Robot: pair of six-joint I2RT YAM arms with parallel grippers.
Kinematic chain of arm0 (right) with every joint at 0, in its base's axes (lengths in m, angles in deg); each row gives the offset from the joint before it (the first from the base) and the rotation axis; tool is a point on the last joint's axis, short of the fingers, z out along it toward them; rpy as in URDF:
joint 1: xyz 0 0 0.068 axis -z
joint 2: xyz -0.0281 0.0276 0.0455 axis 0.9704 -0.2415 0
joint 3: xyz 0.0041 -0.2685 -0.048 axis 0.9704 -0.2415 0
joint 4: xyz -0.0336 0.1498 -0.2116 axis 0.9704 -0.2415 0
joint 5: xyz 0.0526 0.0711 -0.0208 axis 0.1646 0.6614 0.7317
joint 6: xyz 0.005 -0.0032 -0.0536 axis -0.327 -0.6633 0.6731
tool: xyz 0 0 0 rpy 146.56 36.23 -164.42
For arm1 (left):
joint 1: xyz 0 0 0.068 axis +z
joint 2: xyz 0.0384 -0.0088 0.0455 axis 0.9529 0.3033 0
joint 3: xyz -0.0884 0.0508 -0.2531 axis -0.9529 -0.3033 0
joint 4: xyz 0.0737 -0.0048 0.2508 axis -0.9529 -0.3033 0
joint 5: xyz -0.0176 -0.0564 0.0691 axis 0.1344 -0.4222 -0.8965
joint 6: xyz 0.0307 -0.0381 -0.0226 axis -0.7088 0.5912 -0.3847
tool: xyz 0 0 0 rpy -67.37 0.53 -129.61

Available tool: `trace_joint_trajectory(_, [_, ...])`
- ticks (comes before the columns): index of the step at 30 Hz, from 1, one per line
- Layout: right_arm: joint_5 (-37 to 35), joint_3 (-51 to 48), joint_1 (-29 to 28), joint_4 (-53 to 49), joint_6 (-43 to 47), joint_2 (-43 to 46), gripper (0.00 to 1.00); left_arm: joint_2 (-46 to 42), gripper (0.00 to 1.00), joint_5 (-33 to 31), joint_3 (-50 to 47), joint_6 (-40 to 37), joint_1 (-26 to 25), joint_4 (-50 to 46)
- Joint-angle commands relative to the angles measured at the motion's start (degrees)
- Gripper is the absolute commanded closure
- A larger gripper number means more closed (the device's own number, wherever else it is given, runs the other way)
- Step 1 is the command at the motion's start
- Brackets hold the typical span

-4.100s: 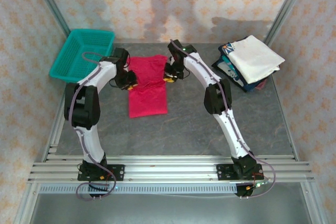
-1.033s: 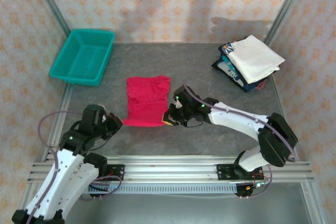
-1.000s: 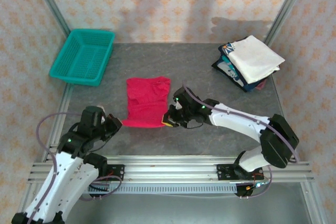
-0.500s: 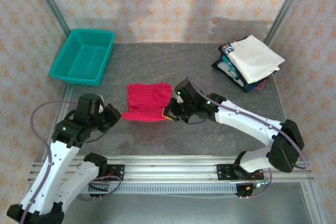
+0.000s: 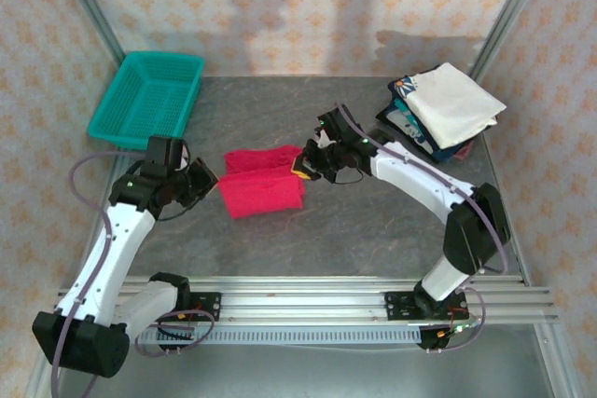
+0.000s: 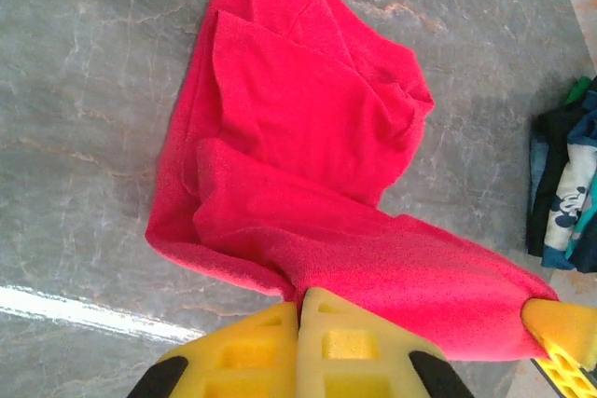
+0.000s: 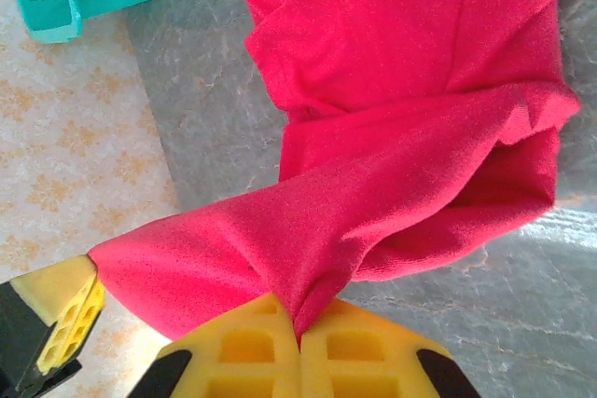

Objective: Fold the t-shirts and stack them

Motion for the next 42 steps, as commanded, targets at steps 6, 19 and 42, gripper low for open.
trace_joint_trajectory(6, [1.96, 7.17, 3.86, -2.71, 3.35, -9.93, 1.0, 8.82, 1.0, -1.31, 2.86, -5.32, 3.09, 3.93])
trace_joint_trajectory(19, [2.83, 22.26, 8.02, -10.14, 7.93, -22.31, 1.0, 21.94, 1.0, -0.17, 9.88, -6.73, 5.48, 9.32])
trace_joint_trajectory(42, [-2.1, 56.21, 13.14, -20.52, 13.99, -41.45, 0.37, 43.07, 0.25, -2.0, 40.61, -10.18, 7.77, 5.63])
